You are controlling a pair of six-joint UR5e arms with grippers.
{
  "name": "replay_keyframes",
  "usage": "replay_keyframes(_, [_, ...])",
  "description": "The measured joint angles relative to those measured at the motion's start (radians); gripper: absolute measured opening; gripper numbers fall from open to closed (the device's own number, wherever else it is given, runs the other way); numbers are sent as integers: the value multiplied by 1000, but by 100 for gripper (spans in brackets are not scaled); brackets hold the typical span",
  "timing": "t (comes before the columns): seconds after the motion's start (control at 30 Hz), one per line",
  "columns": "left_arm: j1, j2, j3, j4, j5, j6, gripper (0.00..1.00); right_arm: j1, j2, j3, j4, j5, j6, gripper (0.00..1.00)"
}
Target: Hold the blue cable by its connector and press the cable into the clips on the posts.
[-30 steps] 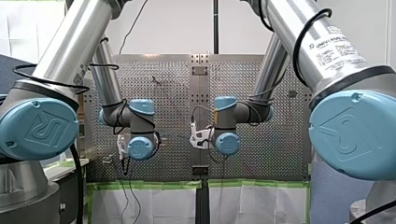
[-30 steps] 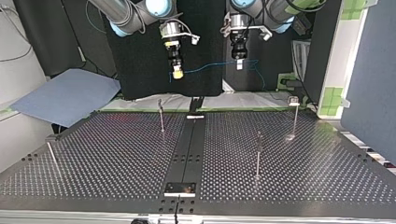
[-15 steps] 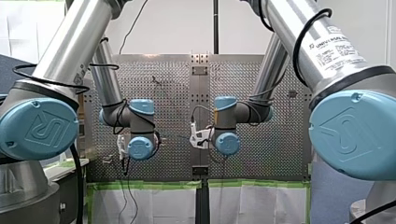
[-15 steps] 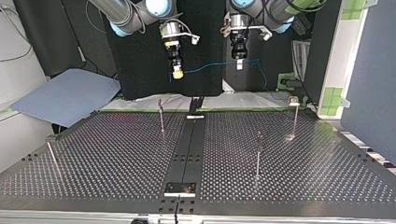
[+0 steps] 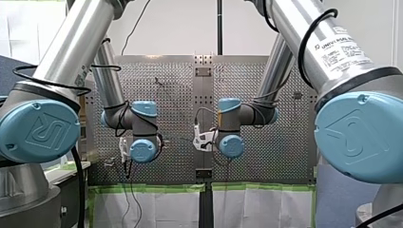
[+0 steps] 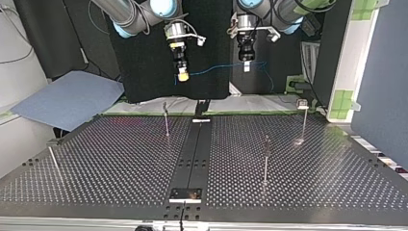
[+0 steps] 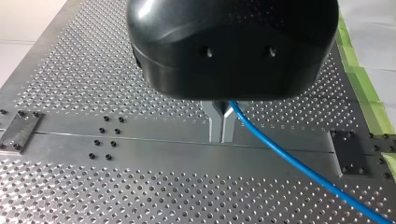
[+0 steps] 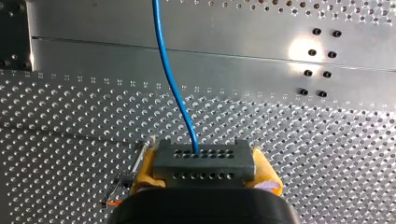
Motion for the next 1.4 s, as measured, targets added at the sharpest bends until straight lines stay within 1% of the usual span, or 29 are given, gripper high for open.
replay_keyframes(0.93, [3, 1, 1, 0, -1, 0, 0, -1, 0, -1, 2, 2, 0, 0])
replay_keyframes(1.03, [3, 1, 1, 0, -1, 0, 0, -2, 12, -7, 8, 5, -1, 0])
replay_keyframes(1.27, [3, 2, 2, 0, -2, 0, 0, -3, 70, -10, 12, 6, -1, 0])
replay_keyframes(1.4, [3, 2, 2, 0, -2, 0, 0, -3, 84, -11, 12, 6, -2, 0])
